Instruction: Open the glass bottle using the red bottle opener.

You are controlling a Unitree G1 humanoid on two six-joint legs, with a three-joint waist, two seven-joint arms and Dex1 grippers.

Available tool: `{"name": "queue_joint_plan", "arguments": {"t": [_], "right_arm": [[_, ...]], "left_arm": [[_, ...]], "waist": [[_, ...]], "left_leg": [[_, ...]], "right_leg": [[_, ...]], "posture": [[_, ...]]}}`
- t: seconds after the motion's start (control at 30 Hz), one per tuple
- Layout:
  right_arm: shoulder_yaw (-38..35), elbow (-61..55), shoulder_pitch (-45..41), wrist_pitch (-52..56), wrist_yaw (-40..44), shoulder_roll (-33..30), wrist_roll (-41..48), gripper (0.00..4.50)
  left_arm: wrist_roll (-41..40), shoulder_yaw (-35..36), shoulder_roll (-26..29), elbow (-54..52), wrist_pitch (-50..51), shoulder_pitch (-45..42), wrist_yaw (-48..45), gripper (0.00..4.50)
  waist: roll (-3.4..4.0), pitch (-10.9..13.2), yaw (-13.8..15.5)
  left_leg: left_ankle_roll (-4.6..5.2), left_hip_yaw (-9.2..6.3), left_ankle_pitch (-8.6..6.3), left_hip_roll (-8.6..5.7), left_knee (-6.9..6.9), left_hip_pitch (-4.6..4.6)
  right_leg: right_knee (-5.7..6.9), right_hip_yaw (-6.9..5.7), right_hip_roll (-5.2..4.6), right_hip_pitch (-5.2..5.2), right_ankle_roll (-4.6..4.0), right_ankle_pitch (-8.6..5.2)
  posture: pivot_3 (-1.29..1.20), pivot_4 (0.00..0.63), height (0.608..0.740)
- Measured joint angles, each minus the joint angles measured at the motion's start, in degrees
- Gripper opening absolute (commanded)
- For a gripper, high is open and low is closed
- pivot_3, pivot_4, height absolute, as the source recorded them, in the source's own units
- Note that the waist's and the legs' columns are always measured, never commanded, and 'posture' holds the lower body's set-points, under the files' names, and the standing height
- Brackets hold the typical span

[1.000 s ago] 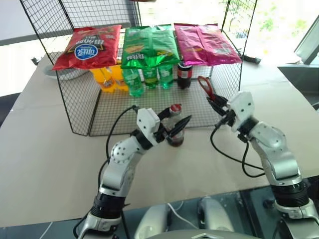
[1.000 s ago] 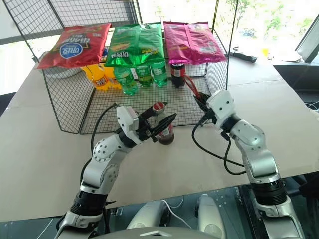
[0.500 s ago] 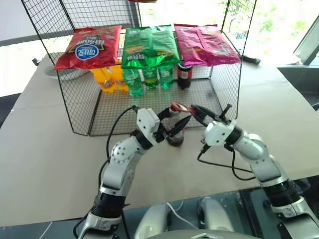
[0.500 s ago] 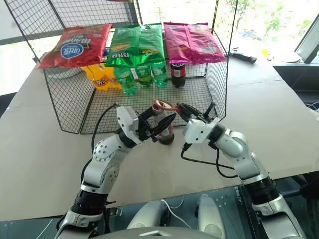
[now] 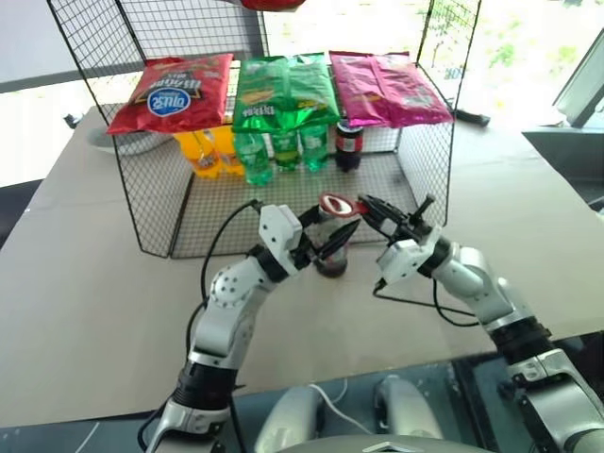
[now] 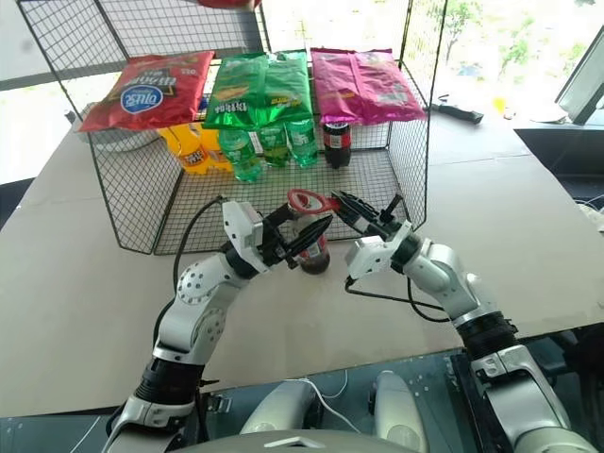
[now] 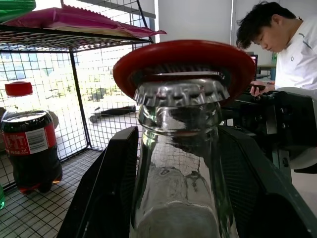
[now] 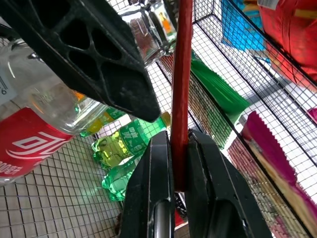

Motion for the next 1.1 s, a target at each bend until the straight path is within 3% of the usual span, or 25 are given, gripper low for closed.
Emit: {"name": "queue_joint_plan", "arguments": {"t": [0.27, 0.73, 1.1], "right_arm": [[0.75, 3.96, -3.08, -3.23, -6.41, -0.96, -5.93, 0.0], [0.25, 5.19, -14.35, -6.43, -7.66, -12.82, -10.65, 0.0], [-0.54, 4.93, -14.9, -6.41, -7.25, -12.3, -9.45, 0.0]], "left_arm": [[-0.03, 0.37, -0.06, 0.81, -0.35, -0.06, -0.06, 1.89], [0.53, -0.17, -1.26, 1.76, -1.1, -1.14, 0.0, 1.89], [0.16, -0.2, -1.37, 1.24, -1.83, -0.68, -0.1, 1.89]], "waist": [[0.01, 0.0, -0.61], [0.0, 0.03, -0.7], [0.01, 0.03, -0.79]], "left_leg": [[0.0, -0.01, 0.0, -0.02, 0.0, 0.21], [0.01, -0.12, 0.0, -0.02, -0.02, 0.09], [0.01, -0.13, -0.01, 0.05, -0.47, -0.04]], "right_leg": [[0.0, 0.04, 0.0, 0.24, 0.0, 0.0], [-0.29, -0.06, -0.01, 0.29, 0.0, 0.0], [-0.77, -0.12, -0.02, 0.17, -0.01, 0.02]], "posture": [[0.0, 0.15, 0.734], [0.0, 0.15, 0.734], [0.0, 0.15, 0.734]]}}
